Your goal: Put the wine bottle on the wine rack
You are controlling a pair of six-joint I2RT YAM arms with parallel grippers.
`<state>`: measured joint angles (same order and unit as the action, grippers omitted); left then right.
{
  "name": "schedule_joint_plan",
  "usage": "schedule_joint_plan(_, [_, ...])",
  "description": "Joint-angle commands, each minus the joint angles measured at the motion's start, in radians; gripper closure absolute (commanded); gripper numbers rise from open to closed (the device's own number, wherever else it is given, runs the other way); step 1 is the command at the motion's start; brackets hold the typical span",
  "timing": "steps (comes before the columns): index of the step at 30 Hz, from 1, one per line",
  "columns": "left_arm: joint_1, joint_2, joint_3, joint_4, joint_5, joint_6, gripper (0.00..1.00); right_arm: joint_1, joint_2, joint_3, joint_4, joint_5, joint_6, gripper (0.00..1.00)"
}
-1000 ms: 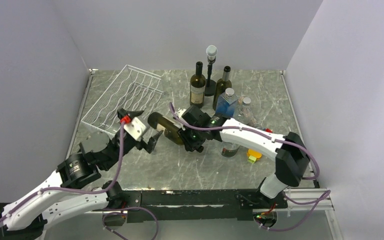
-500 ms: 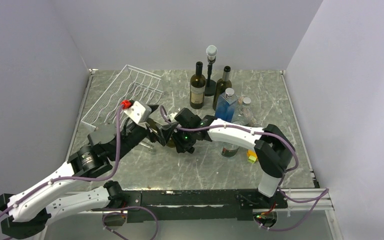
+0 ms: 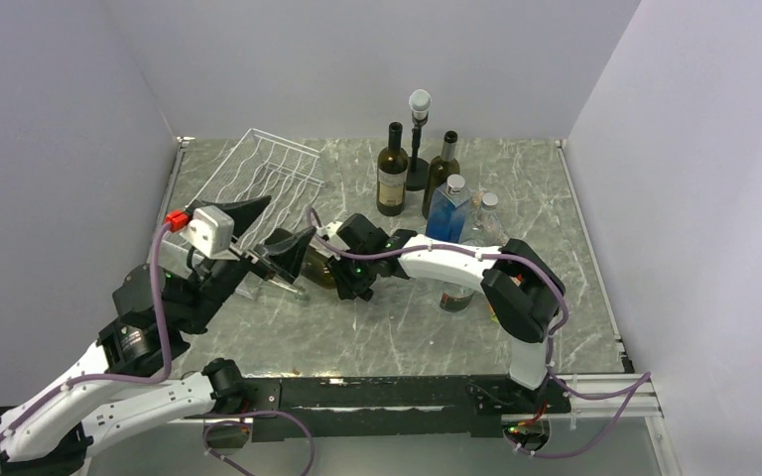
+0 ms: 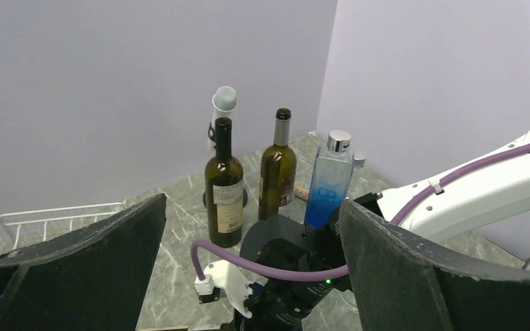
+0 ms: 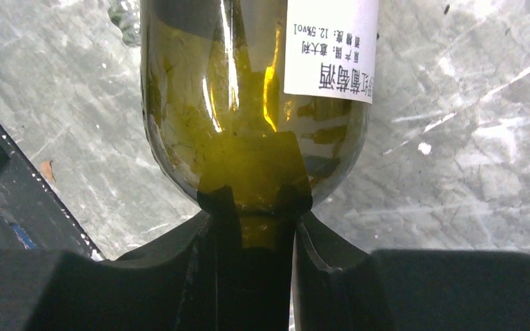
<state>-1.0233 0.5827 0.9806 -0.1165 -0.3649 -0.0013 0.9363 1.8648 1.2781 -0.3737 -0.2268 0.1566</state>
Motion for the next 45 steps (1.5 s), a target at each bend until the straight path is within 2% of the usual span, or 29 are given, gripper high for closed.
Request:
schedule_joint_plan(1, [-0.001,-0.035,-0.008,0.037,-0.057,0.03,0.01,0.009,-0.035,0.059,0.218,-0.044,-0.029,1.0])
schedule_joint_plan(8, [-0.001,-0.064,-0.021,0.055,-0.087,0.009,0.01,0.015,0.026,0.079,0.328,-0.024,-0.037,1.0])
schedule_joint_plan(18, [-0.001,-0.075,0.011,-0.011,-0.162,-0.073,0.01,0.016,0.145,0.14,0.523,-0.023,-0.083,1.0])
schedule_joint_plan(27, [-0.001,-0.093,0.035,-0.074,-0.234,-0.132,0.01,0.019,0.277,0.352,0.462,-0.034,-0.108,1.0])
schedule_joint_plan(31, [-0.001,-0.104,0.031,-0.086,-0.247,-0.15,0.01,0.026,0.313,0.395,0.447,-0.039,-0.11,1.0])
schedule_joint_plan(45, [-0.001,-0.119,0.034,-0.143,-0.328,-0.186,0.01,0.059,0.459,0.646,0.294,0.048,-0.123,1.0])
